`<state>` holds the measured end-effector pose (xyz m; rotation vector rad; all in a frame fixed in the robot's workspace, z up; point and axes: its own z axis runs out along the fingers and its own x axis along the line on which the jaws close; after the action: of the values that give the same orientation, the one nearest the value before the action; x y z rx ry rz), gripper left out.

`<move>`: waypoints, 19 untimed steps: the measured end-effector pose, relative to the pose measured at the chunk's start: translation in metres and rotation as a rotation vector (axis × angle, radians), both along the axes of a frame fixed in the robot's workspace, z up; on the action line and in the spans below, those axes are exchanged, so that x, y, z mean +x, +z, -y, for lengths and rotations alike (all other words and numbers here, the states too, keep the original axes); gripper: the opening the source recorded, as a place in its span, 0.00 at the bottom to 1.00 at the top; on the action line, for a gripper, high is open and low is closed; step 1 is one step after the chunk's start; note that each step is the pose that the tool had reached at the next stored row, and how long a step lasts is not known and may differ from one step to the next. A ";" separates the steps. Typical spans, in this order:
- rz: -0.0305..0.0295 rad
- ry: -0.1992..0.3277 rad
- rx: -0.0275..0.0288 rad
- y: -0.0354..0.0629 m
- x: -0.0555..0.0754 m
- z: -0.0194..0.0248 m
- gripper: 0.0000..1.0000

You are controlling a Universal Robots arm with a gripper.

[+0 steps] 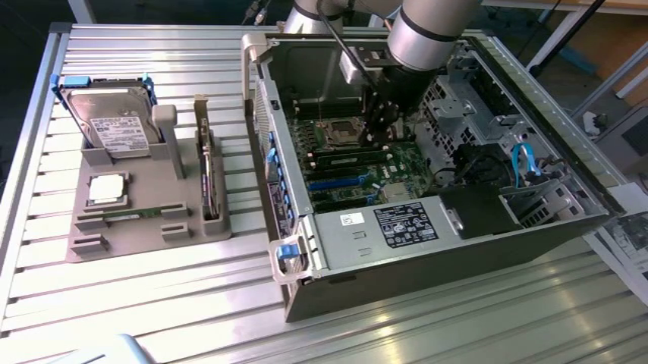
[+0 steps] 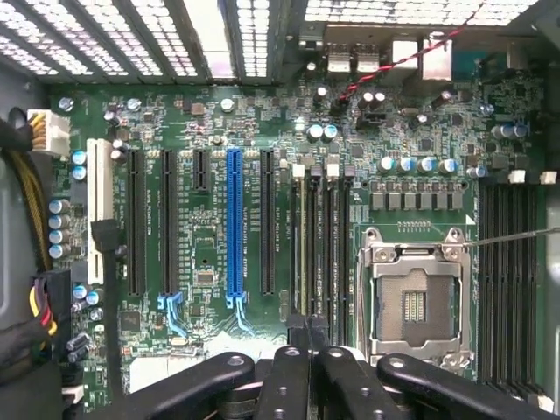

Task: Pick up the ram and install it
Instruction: 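Insert the ram into the slot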

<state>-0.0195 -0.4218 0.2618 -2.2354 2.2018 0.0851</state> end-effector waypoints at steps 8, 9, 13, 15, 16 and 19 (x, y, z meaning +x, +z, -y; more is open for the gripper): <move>-0.0048 0.015 -0.0046 -0.0001 0.018 0.0000 0.10; -0.0077 0.015 -0.0052 0.0000 0.025 0.0000 0.10; -0.0193 0.015 -0.0054 -0.0006 0.048 0.0000 0.10; -0.0221 0.015 -0.0054 -0.0008 0.054 -0.0001 0.10; -0.0223 0.016 -0.0056 -0.0008 0.055 -0.0001 0.10; -0.0225 0.015 -0.0056 -0.0008 0.055 0.0000 0.10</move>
<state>0.0355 -0.4218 0.2609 -2.2658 2.1988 0.1047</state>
